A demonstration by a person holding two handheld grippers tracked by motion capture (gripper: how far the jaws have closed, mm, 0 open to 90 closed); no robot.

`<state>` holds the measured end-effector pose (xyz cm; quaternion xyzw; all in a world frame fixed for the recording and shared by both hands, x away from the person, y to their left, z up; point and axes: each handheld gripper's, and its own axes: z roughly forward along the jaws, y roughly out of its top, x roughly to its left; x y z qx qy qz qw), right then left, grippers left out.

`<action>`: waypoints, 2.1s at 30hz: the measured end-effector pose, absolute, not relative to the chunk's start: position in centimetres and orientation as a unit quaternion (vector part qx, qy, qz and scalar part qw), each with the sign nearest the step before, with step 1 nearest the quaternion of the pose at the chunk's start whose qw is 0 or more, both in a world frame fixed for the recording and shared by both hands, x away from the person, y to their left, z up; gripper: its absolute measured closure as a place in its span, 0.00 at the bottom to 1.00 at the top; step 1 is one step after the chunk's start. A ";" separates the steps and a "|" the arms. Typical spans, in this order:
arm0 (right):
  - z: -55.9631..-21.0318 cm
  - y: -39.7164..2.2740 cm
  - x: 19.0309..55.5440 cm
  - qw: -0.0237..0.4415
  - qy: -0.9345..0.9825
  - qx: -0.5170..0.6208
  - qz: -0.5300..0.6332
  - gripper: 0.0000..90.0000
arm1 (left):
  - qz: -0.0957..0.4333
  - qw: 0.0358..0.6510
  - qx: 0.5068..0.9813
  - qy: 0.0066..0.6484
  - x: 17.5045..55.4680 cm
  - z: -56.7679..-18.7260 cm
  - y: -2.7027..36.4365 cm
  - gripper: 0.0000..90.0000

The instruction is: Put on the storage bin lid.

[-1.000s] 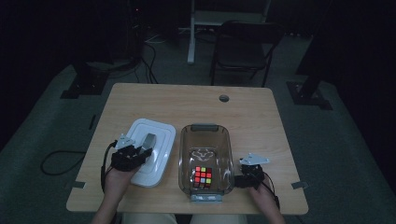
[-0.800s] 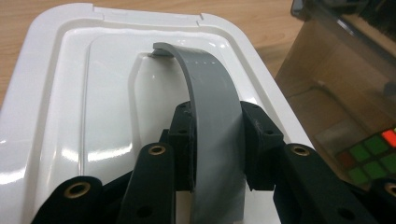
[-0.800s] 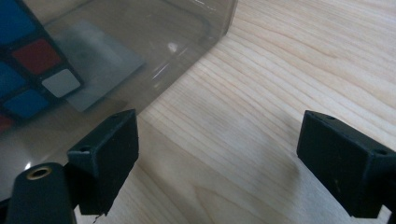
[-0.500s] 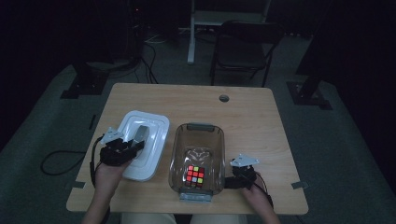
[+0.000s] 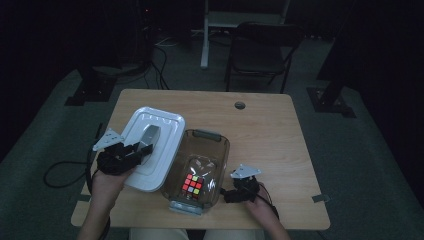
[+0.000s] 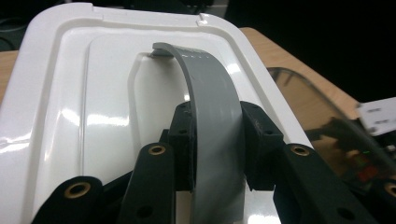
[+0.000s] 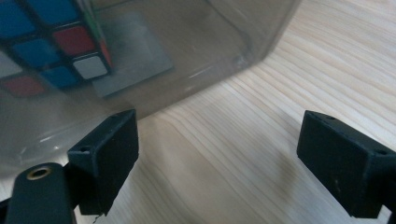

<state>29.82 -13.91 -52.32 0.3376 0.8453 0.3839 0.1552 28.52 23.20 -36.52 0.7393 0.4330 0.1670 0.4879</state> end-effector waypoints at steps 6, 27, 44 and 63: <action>-52.2 -11.8 30.4 0.145 0.845 0.338 0.389 0.14 | 0.154 0.478 0.756 0.421 28.7 -37.1 21.9 0.77; -52.1 -6.4 32.3 0.141 0.844 0.334 0.395 0.14 | 0.121 0.464 0.769 0.422 29.7 -38.5 20.5 0.77; -51.6 -8.7 32.6 0.152 0.825 0.362 0.406 0.14 | 0.122 0.446 0.777 0.427 30.1 -39.0 18.6 0.77; -50.7 -11.5 33.2 0.162 0.804 0.392 0.417 0.14 | 0.121 0.451 0.770 0.435 30.0 -39.0 19.0 0.57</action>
